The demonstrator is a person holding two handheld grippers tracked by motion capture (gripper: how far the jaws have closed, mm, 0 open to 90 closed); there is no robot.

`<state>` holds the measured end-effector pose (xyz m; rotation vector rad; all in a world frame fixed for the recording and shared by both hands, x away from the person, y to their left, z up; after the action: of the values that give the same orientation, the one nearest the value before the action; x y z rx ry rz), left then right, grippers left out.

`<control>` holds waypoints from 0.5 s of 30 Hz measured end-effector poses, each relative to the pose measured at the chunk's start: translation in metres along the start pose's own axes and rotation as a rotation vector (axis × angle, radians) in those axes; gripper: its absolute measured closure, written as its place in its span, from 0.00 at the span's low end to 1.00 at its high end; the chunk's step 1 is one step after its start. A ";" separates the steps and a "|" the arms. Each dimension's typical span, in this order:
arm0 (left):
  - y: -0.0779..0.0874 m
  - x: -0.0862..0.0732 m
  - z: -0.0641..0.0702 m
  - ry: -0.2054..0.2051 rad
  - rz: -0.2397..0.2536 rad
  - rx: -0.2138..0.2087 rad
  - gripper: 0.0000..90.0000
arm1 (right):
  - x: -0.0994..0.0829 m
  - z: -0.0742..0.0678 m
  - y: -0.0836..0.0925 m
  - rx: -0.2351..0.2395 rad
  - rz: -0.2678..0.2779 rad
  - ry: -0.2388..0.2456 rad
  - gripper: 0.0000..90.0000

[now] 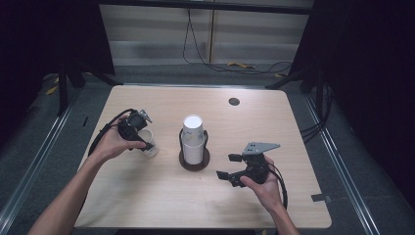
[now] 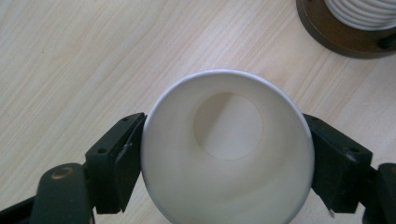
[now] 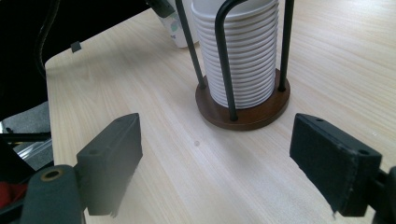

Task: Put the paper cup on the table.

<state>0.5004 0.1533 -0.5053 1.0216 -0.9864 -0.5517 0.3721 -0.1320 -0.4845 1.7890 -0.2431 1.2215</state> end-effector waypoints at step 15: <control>0.000 0.008 0.001 0.012 0.107 0.000 0.20 | 0.000 0.000 0.000 -0.006 -0.002 0.002 0.19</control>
<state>0.5030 0.1467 -0.5017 0.9651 -1.0242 -0.4573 0.3720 -0.1323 -0.4849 1.7825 -0.2431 1.2206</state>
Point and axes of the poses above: each handheld gripper's, and its own axes: y roughly backward along the jaws, x roughly out of its top, z roughly to its right, the point moved 9 cm from there along -y, roughly forward along the jaws, and after that the axes turned 15 degrees about -x, right-handed, at the moved point
